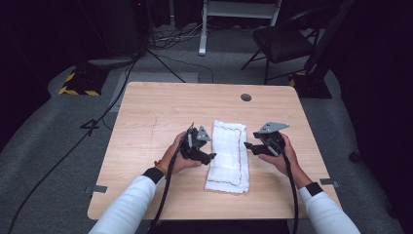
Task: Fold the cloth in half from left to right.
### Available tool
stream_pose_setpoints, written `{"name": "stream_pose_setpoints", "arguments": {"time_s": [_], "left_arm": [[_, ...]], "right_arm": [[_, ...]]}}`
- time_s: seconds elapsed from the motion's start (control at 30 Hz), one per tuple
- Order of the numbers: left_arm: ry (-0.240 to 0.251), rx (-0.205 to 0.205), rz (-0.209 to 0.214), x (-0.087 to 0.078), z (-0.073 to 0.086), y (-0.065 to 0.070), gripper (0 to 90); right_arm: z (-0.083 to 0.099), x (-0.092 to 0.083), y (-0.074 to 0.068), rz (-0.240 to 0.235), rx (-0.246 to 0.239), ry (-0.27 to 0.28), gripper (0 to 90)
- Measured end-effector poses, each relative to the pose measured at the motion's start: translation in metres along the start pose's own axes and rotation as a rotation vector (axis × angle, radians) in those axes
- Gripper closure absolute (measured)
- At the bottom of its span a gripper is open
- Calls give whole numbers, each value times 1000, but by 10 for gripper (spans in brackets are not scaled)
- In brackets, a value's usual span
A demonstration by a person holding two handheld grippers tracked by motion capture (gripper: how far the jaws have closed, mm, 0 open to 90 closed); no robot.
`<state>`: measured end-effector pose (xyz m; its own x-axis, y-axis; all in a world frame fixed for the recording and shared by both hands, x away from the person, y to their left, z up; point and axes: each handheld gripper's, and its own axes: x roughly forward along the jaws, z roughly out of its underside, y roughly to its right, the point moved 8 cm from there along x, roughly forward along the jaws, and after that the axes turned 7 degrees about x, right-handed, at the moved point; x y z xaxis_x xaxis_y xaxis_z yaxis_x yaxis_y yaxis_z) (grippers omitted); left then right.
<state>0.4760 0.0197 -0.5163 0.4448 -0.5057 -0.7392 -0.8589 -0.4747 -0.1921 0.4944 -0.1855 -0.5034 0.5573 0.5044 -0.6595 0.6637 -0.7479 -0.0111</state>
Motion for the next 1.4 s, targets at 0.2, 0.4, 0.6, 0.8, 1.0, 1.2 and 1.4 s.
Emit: {"name": "stream_pose_setpoints", "arguments": {"time_s": [0.2,0.4,0.6,0.8,1.0,1.2,1.4], "left_arm": [[18,-102,-7,33,-14,-34,214],[40,-191,-17,56,-23,-58,216],[-4,-234,-67,76,-24,-71,237],[-16,-261,-73,91,-26,-73,223],[-1,-302,-50,95,-24,-76,186],[-2,-275,-25,93,-25,-71,270],[6,-253,50,90,-31,-61,596]], "right_arm": [[-12,26,16,24,15,-12,442],[-21,51,32,35,79,-24,444],[-26,72,39,69,73,-45,465],[-25,85,47,83,135,-79,468],[-19,90,52,44,200,-99,442],[-19,89,47,13,179,-114,568],[-20,89,40,-6,161,-123,726]]}}
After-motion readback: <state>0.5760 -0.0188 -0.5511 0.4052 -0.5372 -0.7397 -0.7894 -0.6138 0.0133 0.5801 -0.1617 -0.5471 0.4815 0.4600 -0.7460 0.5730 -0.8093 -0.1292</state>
